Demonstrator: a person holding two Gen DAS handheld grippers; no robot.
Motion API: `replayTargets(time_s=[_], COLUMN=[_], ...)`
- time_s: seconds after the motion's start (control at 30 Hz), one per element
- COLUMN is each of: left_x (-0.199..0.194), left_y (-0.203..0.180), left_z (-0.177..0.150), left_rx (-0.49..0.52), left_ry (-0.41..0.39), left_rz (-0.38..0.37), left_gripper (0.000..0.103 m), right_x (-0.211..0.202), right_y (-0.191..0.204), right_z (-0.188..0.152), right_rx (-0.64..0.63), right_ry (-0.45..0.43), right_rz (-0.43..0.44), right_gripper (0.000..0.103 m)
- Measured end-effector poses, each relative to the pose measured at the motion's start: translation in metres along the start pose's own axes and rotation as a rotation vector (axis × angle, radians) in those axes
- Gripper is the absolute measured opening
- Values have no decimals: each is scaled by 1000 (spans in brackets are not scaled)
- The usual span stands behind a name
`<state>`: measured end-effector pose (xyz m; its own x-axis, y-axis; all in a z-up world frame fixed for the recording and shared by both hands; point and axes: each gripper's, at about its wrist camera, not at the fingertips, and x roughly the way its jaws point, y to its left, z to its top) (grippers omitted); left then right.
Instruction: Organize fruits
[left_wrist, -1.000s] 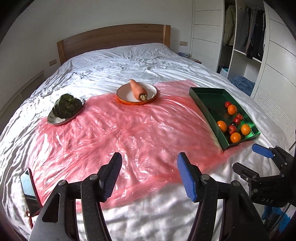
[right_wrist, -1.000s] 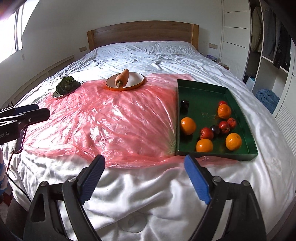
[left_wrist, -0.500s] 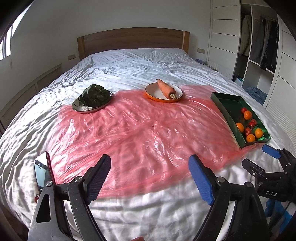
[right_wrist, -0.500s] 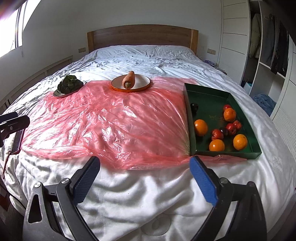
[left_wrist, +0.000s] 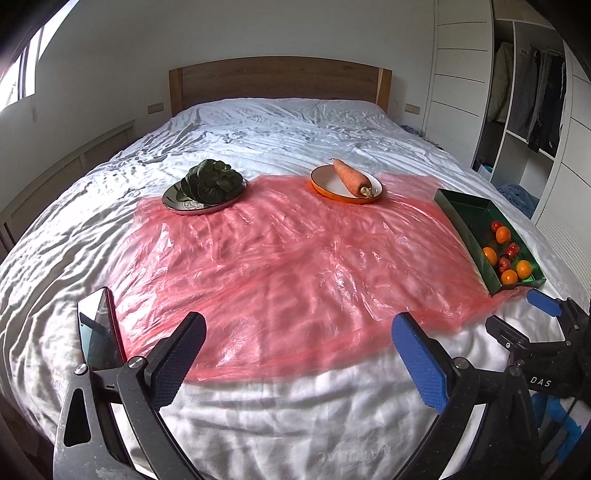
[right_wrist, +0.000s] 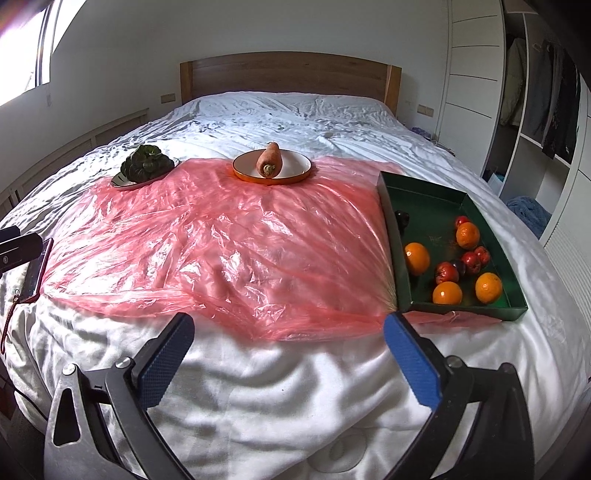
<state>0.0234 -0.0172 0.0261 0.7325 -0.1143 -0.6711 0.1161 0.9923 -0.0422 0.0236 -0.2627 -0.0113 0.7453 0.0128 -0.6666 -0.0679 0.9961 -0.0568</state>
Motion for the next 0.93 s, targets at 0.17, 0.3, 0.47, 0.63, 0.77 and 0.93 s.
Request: replayTargets(time_s=[0.17, 0.3, 0.47, 0.63, 0.77, 0.93], left_x=[3, 5, 5, 5, 5, 6], left_y=[2, 1, -2, -4, -5, -3], left_z=[-5, -9, -11, -12, -13, -13], left_rx=[1, 4, 10, 17, 19, 15], left_ry=[12, 17, 15, 17, 19, 22], left_rz=[0, -2, 0, 3, 9, 13], left_gripper=[100, 101, 101, 101, 101, 101], right_x=[3, 4, 5, 5, 5, 5], right_y=[-3, -9, -16, -20, -22, -23], right_z=[-5, -9, -11, -13, -14, -14], right_rx=[13, 25, 42, 50, 53, 54], right_ry=[8, 11, 13, 13, 14, 16], right_rz=[-6, -17, -23, -27, -30, -33], right_gripper=[103, 103, 103, 103, 103, 103])
